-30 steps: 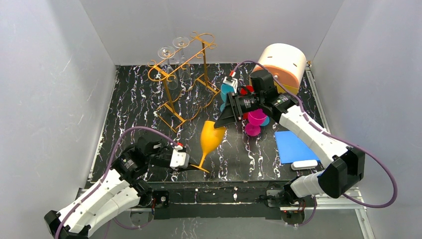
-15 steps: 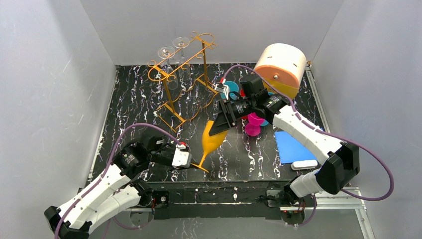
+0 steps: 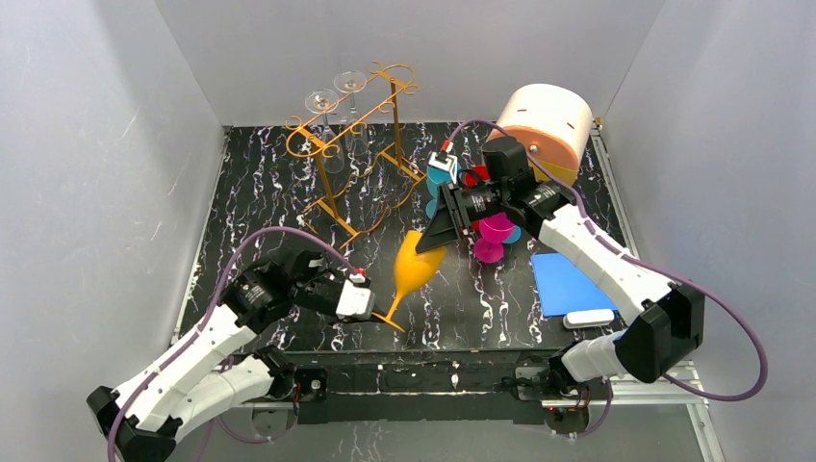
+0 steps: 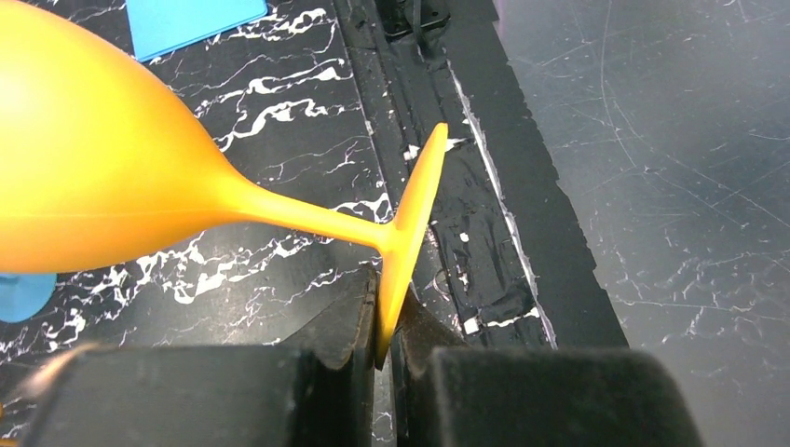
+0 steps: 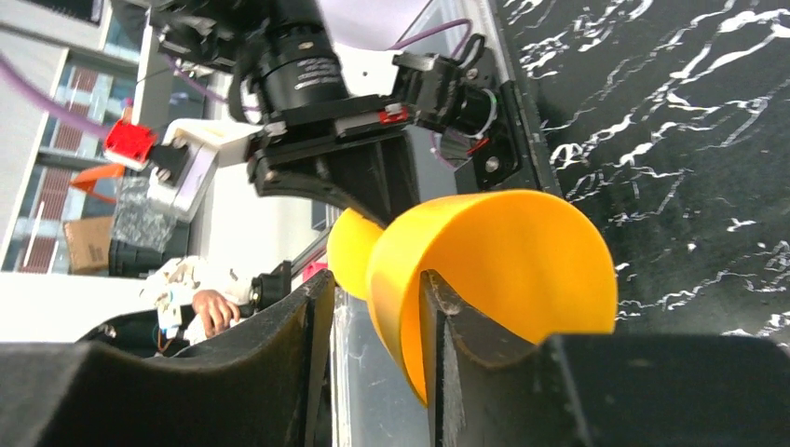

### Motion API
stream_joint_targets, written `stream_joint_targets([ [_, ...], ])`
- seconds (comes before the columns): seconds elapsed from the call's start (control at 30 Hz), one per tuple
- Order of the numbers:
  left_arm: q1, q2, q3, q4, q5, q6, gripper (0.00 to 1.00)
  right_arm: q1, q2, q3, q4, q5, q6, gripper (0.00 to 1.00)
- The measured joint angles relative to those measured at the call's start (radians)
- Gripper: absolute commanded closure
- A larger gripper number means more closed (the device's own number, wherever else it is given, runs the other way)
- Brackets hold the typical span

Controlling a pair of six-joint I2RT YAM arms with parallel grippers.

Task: Take the wine glass off the wine glass rack
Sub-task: Place the wine glass at the center of the board.

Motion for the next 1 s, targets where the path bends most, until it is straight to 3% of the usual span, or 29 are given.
stream_joint_targets([
  [0.17, 0.0, 0.016, 0.013, -0.005, 0.034, 0.038, 1.0, -0.001, -0.03, -0.01, 0.046, -0.071, 0.01, 0.72],
  [0.37, -0.001, 0.017, 0.026, -0.022, 0.035, 0.046, 1.0, -0.007, -0.03, -0.03, 0.064, -0.092, 0.041, 0.98],
  [0.53, -0.001, 0.008, 0.026, -0.03, 0.025, 0.056, 0.97, -0.007, -0.031, -0.043, 0.086, -0.117, 0.08, 0.99],
  [0.6, -0.001, 0.003, 0.025, -0.029, 0.024, 0.056, 0.82, -0.007, -0.031, -0.043, 0.097, -0.119, 0.09, 0.99],
  [0.73, 0.0, -0.003, 0.013, -0.014, 0.003, 0.021, 0.66, -0.001, -0.04, -0.044, 0.109, -0.116, 0.092, 0.99],
  [1.0, 0.001, -0.026, -0.004, 0.017, -0.033, -0.052, 0.17, 0.005, -0.066, -0.069, 0.091, -0.027, 0.055, 0.99],
])
